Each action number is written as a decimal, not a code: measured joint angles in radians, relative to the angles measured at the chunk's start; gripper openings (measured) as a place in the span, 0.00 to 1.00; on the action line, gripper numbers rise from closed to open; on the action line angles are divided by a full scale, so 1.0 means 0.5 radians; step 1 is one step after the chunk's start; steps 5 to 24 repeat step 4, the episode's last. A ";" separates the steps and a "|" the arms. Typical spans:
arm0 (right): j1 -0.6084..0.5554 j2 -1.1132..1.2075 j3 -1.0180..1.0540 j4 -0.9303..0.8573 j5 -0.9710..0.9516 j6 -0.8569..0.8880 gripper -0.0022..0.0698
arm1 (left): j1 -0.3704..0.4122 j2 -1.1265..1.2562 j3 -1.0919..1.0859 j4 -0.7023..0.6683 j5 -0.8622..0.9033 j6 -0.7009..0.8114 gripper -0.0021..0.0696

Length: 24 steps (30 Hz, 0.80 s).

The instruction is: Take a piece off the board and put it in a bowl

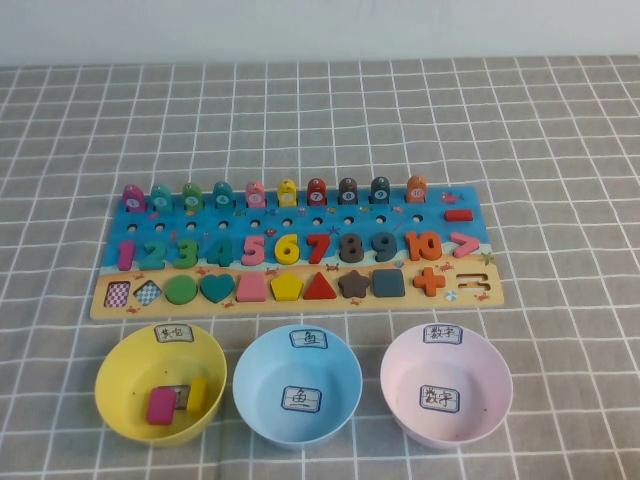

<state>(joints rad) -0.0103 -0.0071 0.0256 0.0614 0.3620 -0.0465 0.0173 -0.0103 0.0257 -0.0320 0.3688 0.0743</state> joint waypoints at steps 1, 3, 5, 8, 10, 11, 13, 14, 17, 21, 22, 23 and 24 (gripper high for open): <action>0.000 0.000 0.000 0.000 0.000 0.000 0.01 | 0.000 0.000 0.000 0.000 0.000 0.000 0.03; 0.000 0.000 0.000 0.000 0.000 0.000 0.01 | 0.000 0.000 0.000 0.000 0.000 0.000 0.03; 0.000 0.000 0.000 0.000 0.000 0.000 0.01 | 0.000 0.000 0.000 0.000 0.000 0.000 0.03; 0.000 0.000 0.000 0.000 0.000 0.000 0.01 | 0.000 0.000 0.000 0.000 0.000 0.000 0.03; 0.000 0.000 0.000 0.000 0.000 0.000 0.01 | 0.000 0.000 0.000 0.000 0.000 0.000 0.03; 0.000 0.000 0.000 0.000 0.000 0.000 0.01 | 0.000 0.000 0.000 0.000 0.000 0.000 0.03; 0.000 0.000 0.000 0.000 0.000 0.000 0.01 | 0.000 0.000 0.000 0.000 0.000 0.000 0.03; 0.000 0.000 0.000 0.000 0.000 0.000 0.01 | 0.000 0.000 0.000 0.000 0.000 0.000 0.03; 0.000 0.000 0.000 0.000 0.000 0.000 0.01 | 0.000 0.000 0.000 0.000 0.000 0.000 0.03; 0.000 0.000 0.000 0.000 0.000 0.000 0.01 | 0.000 0.000 0.000 0.000 0.000 0.000 0.03; 0.000 0.000 0.000 0.000 0.000 0.000 0.01 | 0.000 0.000 0.000 0.000 0.000 0.000 0.03; 0.000 0.000 0.000 0.000 0.000 0.000 0.01 | 0.000 0.000 0.000 0.000 0.000 0.000 0.03; 0.000 0.000 0.000 0.000 0.000 0.000 0.01 | 0.000 0.000 0.000 0.000 0.000 0.000 0.03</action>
